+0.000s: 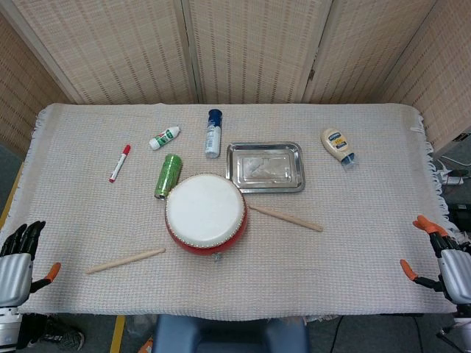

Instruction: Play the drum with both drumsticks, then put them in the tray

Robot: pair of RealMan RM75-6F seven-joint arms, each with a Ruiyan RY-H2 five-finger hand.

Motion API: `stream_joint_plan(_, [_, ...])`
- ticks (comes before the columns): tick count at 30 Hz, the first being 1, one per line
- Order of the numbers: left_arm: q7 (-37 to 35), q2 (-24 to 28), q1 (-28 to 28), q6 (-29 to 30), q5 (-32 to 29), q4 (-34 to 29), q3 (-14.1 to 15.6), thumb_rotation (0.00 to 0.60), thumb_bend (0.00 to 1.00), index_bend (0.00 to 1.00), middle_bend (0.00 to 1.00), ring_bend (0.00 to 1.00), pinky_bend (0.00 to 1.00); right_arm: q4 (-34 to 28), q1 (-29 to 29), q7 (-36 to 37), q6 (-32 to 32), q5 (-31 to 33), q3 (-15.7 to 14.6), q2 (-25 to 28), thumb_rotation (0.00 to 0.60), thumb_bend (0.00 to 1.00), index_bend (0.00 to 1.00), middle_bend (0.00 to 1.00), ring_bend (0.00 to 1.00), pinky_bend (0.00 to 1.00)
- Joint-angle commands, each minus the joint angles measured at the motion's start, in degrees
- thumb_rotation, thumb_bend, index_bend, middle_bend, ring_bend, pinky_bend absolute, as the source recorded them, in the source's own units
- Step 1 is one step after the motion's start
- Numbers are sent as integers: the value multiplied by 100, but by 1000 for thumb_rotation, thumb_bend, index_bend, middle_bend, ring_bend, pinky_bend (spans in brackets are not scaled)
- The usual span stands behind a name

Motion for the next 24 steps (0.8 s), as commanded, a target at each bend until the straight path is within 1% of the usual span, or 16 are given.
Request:
stream_joint_plan(1, [-47, 71, 81, 82, 61, -42, 62, 600, 297, 26, 64, 10, 115, -19, -70, 11, 130, -83, -20, 36, 482, 273, 32, 152, 36, 202])
stream_joint_plan(6, [-290, 202, 165, 67, 107, -141, 161, 600, 297, 51, 68, 23, 115, 3, -141, 62, 318, -202, -29, 76, 483, 273, 32, 152, 35, 202])
stream_joint_plan(9, [-323, 248, 119, -31, 183, -223, 197, 600, 301, 76, 92, 36, 116, 3, -165, 84, 423, -278, -24, 108, 483, 273, 32, 152, 36, 202])
stream_joint_plan(12, [-356, 211, -12, -230, 265, -292, 209, 600, 330, 190, 125, 63, 117, 6, -169, 121, 481, -325, -11, 142, 482, 273, 32, 152, 35, 202])
stream_joint_plan(14, [-421, 171, -143, -461, 286, -355, 216, 600, 351, 238, 148, 82, 122, 2, -154, 110, 504, -356, 7, 168, 483, 273, 32, 152, 35, 202])
stream_joint_plan(18, [-405, 72, -425, -977, 265, -460, 237, 600, 376, 288, 198, 114, 133, -27, -106, 81, 492, -406, 32, 217, 483, 273, 32, 152, 35, 202])
stream_joint_plan(21, [-307, -69, -636, -1344, 131, -579, 198, 600, 385, 318, 205, 119, 137, -43, -56, 87, 415, -406, 40, 235, 482, 273, 33, 152, 35, 202])
stream_joint_plan(24, [-107, -234, -863, -1752, -172, -718, 115, 600, 384, 327, 203, 116, 138, -39, -13, 101, 332, -389, 43, 238, 482, 273, 32, 152, 36, 202])
